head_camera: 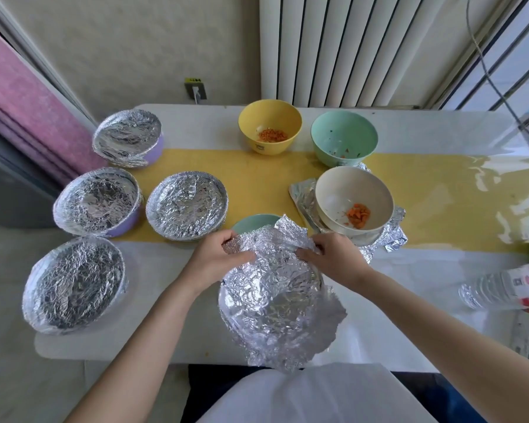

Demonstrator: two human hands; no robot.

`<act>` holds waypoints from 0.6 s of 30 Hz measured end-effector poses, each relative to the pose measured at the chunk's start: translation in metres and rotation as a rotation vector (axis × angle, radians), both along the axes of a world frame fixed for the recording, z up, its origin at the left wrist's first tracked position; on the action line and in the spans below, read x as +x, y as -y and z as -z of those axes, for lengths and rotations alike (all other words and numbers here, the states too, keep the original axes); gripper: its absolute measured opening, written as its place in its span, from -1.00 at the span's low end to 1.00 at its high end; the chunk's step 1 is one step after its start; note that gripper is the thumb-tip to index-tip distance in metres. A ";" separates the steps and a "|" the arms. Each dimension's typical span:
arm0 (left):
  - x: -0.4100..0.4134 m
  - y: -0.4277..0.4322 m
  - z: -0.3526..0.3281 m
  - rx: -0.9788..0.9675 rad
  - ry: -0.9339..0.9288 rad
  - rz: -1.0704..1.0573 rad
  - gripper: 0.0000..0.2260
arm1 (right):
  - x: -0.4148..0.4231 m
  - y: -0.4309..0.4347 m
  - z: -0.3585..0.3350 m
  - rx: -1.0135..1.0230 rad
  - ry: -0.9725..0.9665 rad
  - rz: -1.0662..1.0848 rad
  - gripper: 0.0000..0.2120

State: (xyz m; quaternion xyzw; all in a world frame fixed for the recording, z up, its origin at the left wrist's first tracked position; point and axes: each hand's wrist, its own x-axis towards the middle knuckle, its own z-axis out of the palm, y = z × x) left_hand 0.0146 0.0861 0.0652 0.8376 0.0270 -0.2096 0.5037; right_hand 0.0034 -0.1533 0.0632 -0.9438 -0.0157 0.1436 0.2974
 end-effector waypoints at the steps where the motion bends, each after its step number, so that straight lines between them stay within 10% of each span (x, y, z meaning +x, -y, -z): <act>1: 0.000 0.001 -0.002 -0.026 -0.004 -0.001 -0.45 | -0.001 0.000 -0.001 0.004 0.002 -0.028 -0.59; 18: -0.004 0.014 -0.014 -0.314 -0.045 -0.093 -0.59 | 0.003 -0.010 -0.016 0.226 0.110 -0.027 -0.63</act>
